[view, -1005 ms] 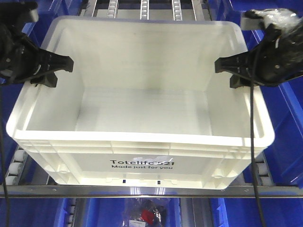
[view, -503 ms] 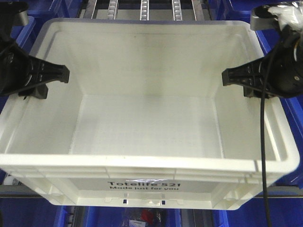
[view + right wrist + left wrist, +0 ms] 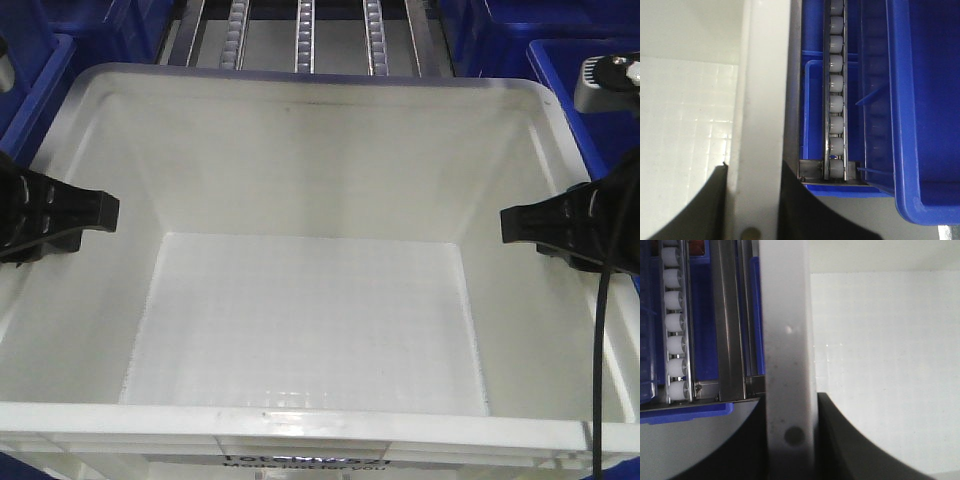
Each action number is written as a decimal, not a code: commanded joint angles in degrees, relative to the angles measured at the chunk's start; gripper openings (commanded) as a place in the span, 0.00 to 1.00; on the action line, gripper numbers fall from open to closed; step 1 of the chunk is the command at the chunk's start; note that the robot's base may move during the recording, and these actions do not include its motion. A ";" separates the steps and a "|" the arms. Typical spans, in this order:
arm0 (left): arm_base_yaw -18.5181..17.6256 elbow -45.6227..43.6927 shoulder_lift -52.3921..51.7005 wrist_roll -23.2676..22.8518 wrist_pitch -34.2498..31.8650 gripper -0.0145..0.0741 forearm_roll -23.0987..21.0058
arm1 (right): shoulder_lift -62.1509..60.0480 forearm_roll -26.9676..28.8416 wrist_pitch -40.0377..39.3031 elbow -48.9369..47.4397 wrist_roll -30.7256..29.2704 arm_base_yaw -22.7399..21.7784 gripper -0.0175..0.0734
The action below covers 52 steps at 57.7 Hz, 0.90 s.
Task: Move bin from left to right shelf
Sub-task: 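Pull the gripped tote off the roller lane toward the robot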
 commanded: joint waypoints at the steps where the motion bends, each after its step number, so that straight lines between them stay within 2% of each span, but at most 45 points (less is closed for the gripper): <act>1: -0.58 -1.89 -2.16 0.56 -4.94 0.15 0.99 | -1.73 -2.59 -7.04 -2.03 0.19 0.07 0.19; 20: -0.53 -1.95 -2.16 0.62 -4.57 0.15 1.04 | -1.73 -2.59 -4.37 -2.03 0.19 0.07 0.19; 52: -0.53 -1.95 -2.16 0.62 -4.57 0.15 1.04 | -1.73 -2.59 -4.37 -2.03 0.19 0.07 0.19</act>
